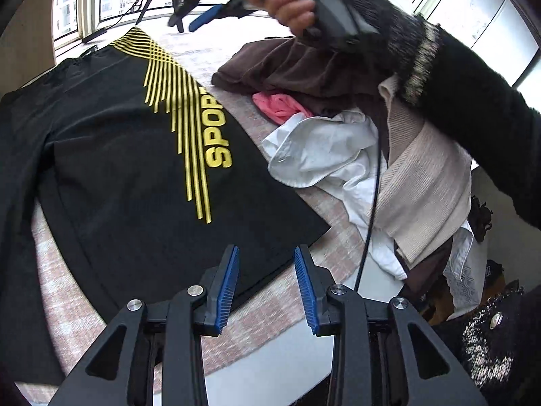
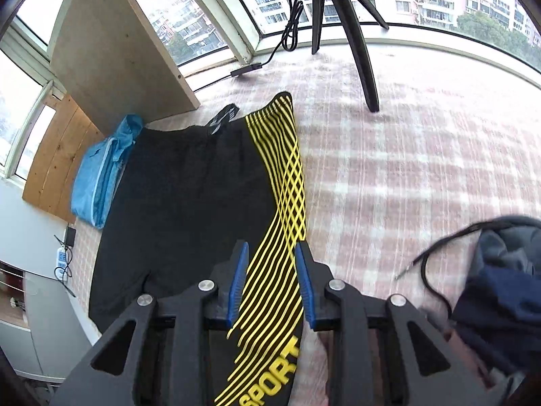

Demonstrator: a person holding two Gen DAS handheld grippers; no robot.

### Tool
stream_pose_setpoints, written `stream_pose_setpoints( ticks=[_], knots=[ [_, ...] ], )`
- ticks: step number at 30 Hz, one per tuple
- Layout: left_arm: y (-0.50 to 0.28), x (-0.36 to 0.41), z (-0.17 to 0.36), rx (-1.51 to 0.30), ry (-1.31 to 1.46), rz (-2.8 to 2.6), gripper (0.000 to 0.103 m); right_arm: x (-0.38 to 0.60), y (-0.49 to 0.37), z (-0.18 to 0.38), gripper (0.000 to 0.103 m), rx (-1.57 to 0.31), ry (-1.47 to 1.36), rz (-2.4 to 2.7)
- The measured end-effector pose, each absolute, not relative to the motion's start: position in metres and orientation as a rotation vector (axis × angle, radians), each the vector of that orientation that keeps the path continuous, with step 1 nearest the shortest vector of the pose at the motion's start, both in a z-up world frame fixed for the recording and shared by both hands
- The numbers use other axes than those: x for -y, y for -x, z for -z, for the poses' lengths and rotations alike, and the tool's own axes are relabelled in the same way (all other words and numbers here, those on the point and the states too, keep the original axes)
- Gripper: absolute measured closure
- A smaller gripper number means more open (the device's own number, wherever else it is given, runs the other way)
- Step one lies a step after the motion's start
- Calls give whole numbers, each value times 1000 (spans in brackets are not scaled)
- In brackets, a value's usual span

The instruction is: Fold clothes

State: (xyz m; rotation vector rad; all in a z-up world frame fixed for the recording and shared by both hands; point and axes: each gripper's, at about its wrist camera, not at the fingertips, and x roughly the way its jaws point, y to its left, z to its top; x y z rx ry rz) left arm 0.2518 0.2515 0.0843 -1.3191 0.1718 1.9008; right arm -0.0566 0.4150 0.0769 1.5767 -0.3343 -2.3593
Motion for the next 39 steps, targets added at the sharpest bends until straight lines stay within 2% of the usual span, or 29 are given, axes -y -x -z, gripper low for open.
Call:
stream_pose_setpoints(
  ticks=[2,7,12,15,16,17,18,22,26,33,39],
  knots=[
    [-251,-274,-83,-185,1306,-1908,58,-411,86,-67,75,310,-1587,2369],
    [-241,-304,-67,-257,1344,-1918,60,-405,132,-38,72,351,-1637,2323],
    [-227,-246,-86,-134,1374,-2040,61,-408,139,-32,72,464,-1614,2304],
    [-206,-175,-100,-72,1413,-2209,61,-401,133,-47,72,377,-1559,2403],
    [-199,-151,-104,-62,1432,-2264,61,-392,132,-54,81,342,-1535,2392],
    [-189,-126,-106,-61,1457,-2321,61,-379,131,-61,95,303,-1511,2357],
    [-180,-101,-109,-49,1478,-2377,61,-366,129,-69,97,265,-1488,2321],
    [-150,-16,-110,-48,1541,-2596,61,-289,136,-97,96,123,-1418,2195],
    [-140,48,-95,168,1581,-2620,61,-210,156,-93,94,61,-1416,2120],
    [-160,75,-72,257,1588,-2563,61,-84,214,-43,94,-124,-1496,2136],
    [-171,91,-61,326,1589,-2532,61,-28,239,-24,96,-273,-1487,2105]
  ],
)
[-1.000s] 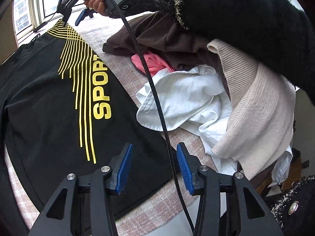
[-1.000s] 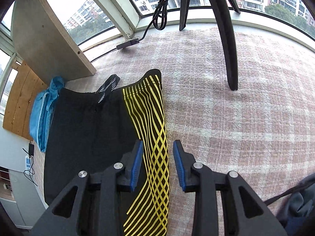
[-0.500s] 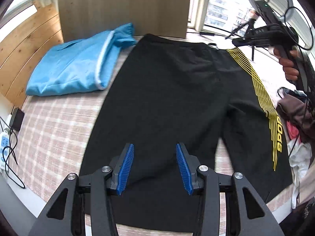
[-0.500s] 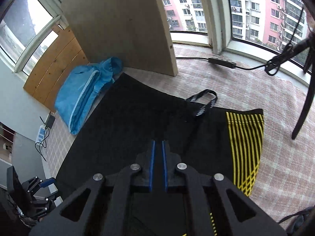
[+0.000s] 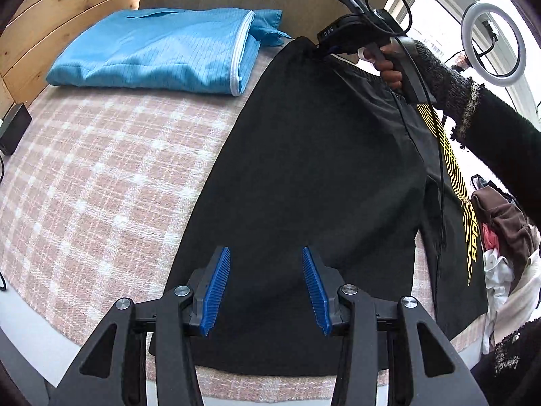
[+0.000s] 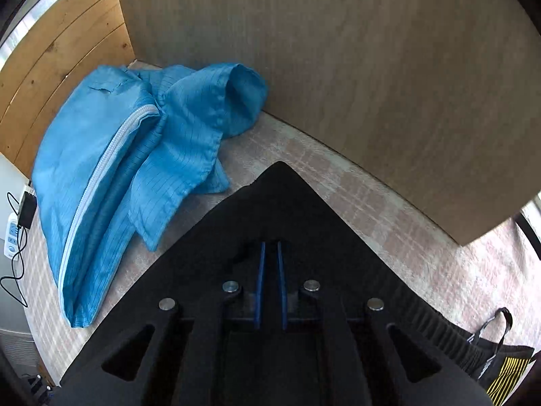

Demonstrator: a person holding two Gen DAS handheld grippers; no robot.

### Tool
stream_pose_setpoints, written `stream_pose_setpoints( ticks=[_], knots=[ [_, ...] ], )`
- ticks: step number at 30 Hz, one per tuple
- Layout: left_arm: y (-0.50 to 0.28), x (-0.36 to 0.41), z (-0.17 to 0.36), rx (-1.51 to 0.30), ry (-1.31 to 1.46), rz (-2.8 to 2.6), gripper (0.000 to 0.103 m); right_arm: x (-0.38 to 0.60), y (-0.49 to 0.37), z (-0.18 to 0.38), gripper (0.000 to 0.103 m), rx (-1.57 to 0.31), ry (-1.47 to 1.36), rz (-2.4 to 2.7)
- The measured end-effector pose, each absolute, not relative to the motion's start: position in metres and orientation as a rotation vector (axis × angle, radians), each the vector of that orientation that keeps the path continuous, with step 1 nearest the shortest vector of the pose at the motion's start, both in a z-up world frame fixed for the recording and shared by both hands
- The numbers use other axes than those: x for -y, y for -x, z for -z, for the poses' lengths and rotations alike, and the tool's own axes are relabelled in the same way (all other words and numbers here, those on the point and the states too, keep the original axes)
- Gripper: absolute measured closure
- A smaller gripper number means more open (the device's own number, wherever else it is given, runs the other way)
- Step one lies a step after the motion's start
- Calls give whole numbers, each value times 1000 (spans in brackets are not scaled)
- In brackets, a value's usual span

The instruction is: Fold clothes

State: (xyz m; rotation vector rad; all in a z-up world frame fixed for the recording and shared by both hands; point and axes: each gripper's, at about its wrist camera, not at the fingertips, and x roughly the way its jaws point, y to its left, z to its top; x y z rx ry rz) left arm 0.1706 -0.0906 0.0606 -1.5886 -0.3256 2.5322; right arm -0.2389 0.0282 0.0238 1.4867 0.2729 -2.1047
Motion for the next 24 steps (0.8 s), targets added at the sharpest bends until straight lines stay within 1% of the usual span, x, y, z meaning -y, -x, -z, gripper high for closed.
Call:
stream_pose_setpoints(
  ticks=[2,5,8,9,11,12,14,16,18,19,21,24],
  knots=[
    [-173,96,-61,338,1573,-2549,61,-11,245,-25,96,-298,-1458,2116],
    [-172,102,-54,278,1608,-2599,61,15,248,-25,95,-381,-1449,2128],
    [-171,107,-47,289,1618,-2607,61,17,241,-34,95,-395,-1448,2087],
    [-171,106,-47,273,1621,-2618,61,17,239,-36,95,-397,-1448,2074],
    [-171,105,-46,214,1636,-2645,61,4,228,-47,95,-328,-1457,2045],
    [-172,106,-45,204,1638,-2652,62,-1,219,-50,95,-326,-1459,2011],
    [-174,107,-44,188,1641,-2665,63,-4,199,-49,95,-416,-1464,1974],
    [-176,107,-43,158,1643,-2688,67,-3,182,-40,95,-461,-1471,1936],
    [-178,108,-43,149,1637,-2704,71,4,175,-26,95,-457,-1487,1918],
    [-178,109,-43,159,1649,-2708,74,8,172,-29,95,-440,-1430,1971],
    [-172,118,-51,203,1660,-2727,78,20,169,-31,95,-455,-1415,1990],
    [-177,104,-68,242,1561,-2690,78,3,152,-55,95,-383,-1390,1947]
  ],
)
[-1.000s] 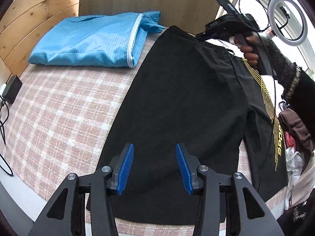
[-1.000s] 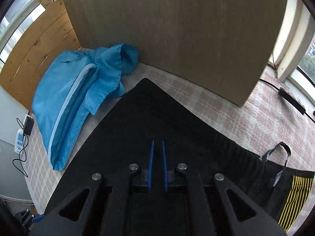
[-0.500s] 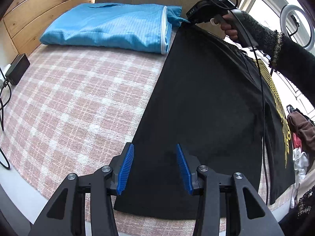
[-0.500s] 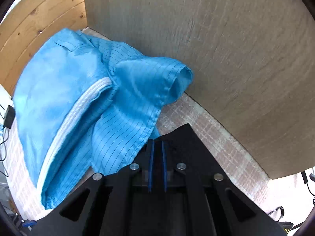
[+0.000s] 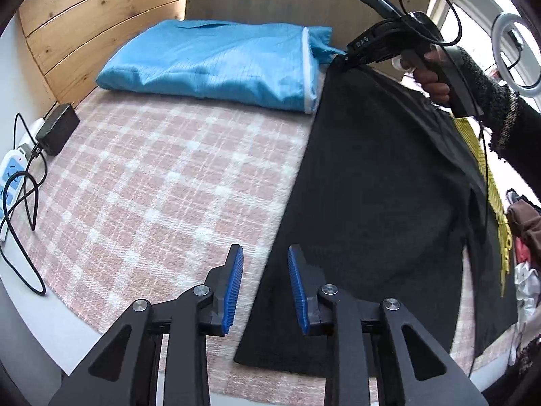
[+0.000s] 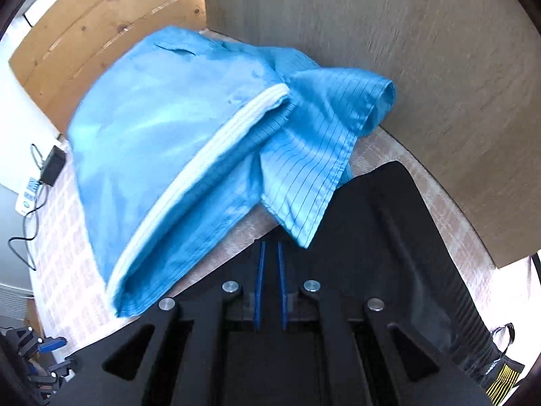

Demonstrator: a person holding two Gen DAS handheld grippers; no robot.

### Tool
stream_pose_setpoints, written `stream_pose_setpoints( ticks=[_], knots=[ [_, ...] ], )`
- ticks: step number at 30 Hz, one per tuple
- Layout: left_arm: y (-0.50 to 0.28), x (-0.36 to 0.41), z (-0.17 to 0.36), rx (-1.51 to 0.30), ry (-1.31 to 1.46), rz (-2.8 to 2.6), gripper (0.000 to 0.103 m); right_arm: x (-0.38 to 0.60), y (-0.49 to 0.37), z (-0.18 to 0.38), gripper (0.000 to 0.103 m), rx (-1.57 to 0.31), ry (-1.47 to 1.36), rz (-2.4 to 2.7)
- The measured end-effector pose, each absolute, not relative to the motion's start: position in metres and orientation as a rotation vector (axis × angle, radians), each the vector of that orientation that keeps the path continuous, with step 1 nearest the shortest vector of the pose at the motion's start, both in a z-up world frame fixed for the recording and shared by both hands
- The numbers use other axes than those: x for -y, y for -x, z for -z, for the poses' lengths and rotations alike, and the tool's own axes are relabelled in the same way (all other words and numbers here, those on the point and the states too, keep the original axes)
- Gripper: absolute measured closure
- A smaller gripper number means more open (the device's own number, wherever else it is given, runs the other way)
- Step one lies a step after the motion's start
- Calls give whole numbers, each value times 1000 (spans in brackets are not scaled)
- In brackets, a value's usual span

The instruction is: Fold clothes

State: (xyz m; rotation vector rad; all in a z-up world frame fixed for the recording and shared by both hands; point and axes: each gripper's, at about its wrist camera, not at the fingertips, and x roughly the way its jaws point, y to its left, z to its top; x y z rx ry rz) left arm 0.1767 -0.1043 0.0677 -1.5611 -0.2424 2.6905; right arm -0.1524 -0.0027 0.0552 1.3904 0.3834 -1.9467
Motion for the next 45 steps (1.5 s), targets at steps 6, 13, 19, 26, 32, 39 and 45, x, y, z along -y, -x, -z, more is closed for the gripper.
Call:
stream_pose_setpoints(
  ticks=[6,13,19,26,32,39,45],
  knots=[
    [-183,63,-58,202,1557,-2521,75,-90,94,-64,95,-416,-1505,1883],
    [-184,90,-48,154,1650,-2652,80,-106,43,-31,84,-456,-1504,1888],
    [-194,120,-69,283,1634,-2720,81,-107,10,-55,84,-352,-1426,1867],
    [-201,52,-87,202,1513,-2529,81,-228,-41,-87,84,-46,-1530,1972],
    [-218,-65,-96,37,1366,-2243,71,-329,-99,-80,84,106,-1684,2088],
    [-269,-154,-87,-246,1315,-2061,60,-413,-179,-48,78,231,-1793,2136],
    [-267,-183,-64,-358,1368,-2075,65,-435,-212,-38,70,204,-1775,2135]
  ],
)
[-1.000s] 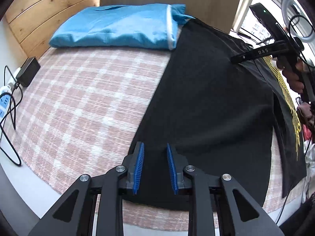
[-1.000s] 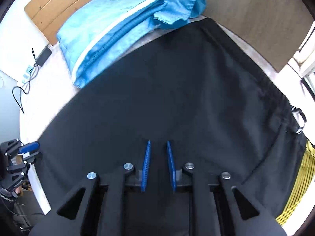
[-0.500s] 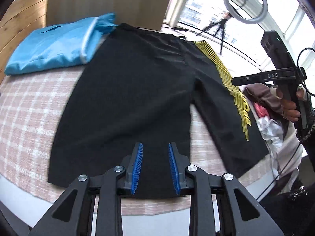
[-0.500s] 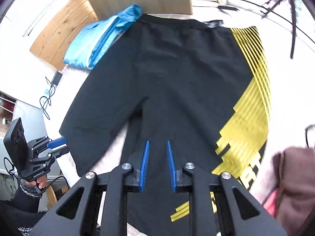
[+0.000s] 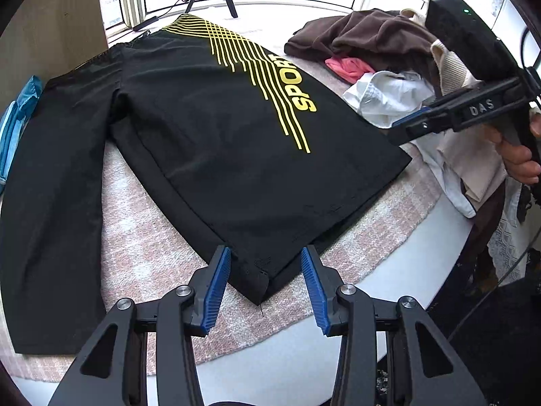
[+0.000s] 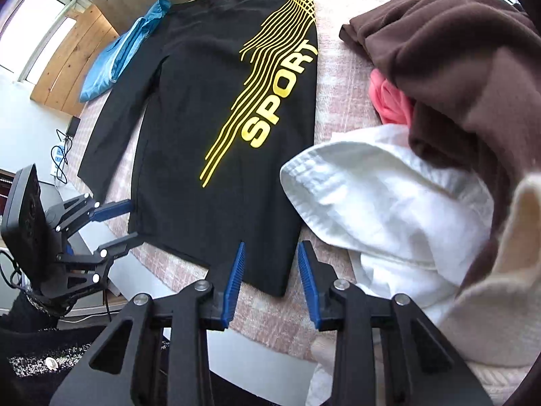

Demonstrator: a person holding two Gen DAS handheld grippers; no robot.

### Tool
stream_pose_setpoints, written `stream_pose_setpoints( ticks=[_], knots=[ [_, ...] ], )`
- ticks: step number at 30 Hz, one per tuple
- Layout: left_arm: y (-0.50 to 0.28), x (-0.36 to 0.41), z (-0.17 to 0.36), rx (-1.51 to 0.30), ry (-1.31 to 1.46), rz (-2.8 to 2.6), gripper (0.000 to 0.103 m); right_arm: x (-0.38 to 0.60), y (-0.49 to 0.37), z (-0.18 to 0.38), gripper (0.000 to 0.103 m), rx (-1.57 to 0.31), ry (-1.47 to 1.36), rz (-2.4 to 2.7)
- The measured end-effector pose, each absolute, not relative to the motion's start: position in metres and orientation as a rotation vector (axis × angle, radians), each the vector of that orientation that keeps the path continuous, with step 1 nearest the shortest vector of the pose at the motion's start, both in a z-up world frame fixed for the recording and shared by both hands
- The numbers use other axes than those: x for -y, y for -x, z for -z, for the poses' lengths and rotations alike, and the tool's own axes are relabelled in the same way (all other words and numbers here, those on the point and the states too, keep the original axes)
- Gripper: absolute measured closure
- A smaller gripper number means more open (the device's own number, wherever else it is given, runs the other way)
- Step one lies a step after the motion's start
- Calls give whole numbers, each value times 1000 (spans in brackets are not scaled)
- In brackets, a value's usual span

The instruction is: Fold clothes

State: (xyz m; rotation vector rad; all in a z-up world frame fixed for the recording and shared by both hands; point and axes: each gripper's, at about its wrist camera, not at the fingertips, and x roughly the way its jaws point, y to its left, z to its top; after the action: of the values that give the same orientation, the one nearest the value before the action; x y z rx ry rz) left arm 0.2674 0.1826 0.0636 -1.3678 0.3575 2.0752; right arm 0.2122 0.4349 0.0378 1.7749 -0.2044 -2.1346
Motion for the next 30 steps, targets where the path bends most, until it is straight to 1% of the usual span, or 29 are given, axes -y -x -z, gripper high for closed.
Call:
stream_pose_setpoints(
  ticks=[1,2,3,4,5,6,10,11,13,15,17,19,20,21,22,23,24,27,29,30],
  knots=[
    [-267,-185,-62,-372,1369,-2084,65,-432,-215,-37,70,172,-1766,2139],
    [-266,-188,-62,-391,1361,-2098,68,-429,-217,-36,70,140,-1757,2144],
    [-265,-189,-63,-400,1361,-2110,76,-426,-220,-35,70,109,-1747,2148],
    [-263,-187,-64,-379,1374,-2114,91,-423,-222,-35,70,76,-1738,2152],
    [-260,-184,-65,-338,1394,-2110,100,-417,-225,-36,70,38,-1722,2154],
    [-257,-181,-66,-297,1407,-2113,103,-414,-227,-35,70,3,-1710,2154],
    [-255,-163,-75,-153,1404,-2163,103,-403,-233,-33,71,-130,-1651,2185],
    [-256,-158,-79,-118,1396,-2177,103,-402,-233,-33,81,-138,-1643,2184],
    [-258,-149,-86,-70,1380,-2206,103,-402,-233,-35,97,-146,-1633,2186],
    [-261,-142,-92,-53,1369,-2227,103,-404,-232,-37,98,-145,-1629,2189],
    [-263,-140,-93,-77,1362,-2229,103,-408,-233,-42,99,-140,-1619,2188],
    [-265,-147,-89,-126,1393,-2176,103,-411,-233,-46,99,-135,-1609,2187],
    [-267,-154,-87,-175,1399,-2158,101,-412,-233,-46,99,-131,-1613,2185],
    [-271,-161,-86,-239,1385,-2150,94,-413,-233,-46,99,-128,-1618,2184],
    [-275,-170,-84,-314,1364,-2142,81,-415,-232,-45,99,-124,-1623,2183],
    [-278,-178,-82,-390,1342,-2134,76,-416,-232,-44,99,-120,-1631,2178],
    [-281,-185,-79,-455,1322,-2125,73,-417,-233,-43,99,-115,-1639,2175],
    [-278,-196,-71,-537,1319,-2115,73,-422,-234,-40,99,-104,-1648,2171],
    [-271,-196,-68,-523,1335,-2122,77,-425,-235,-40,99,-103,-1648,2173],
    [-269,-195,-68,-508,1334,-2124,81,-426,-235,-40,99,-96,-1648,2174]
  ],
)
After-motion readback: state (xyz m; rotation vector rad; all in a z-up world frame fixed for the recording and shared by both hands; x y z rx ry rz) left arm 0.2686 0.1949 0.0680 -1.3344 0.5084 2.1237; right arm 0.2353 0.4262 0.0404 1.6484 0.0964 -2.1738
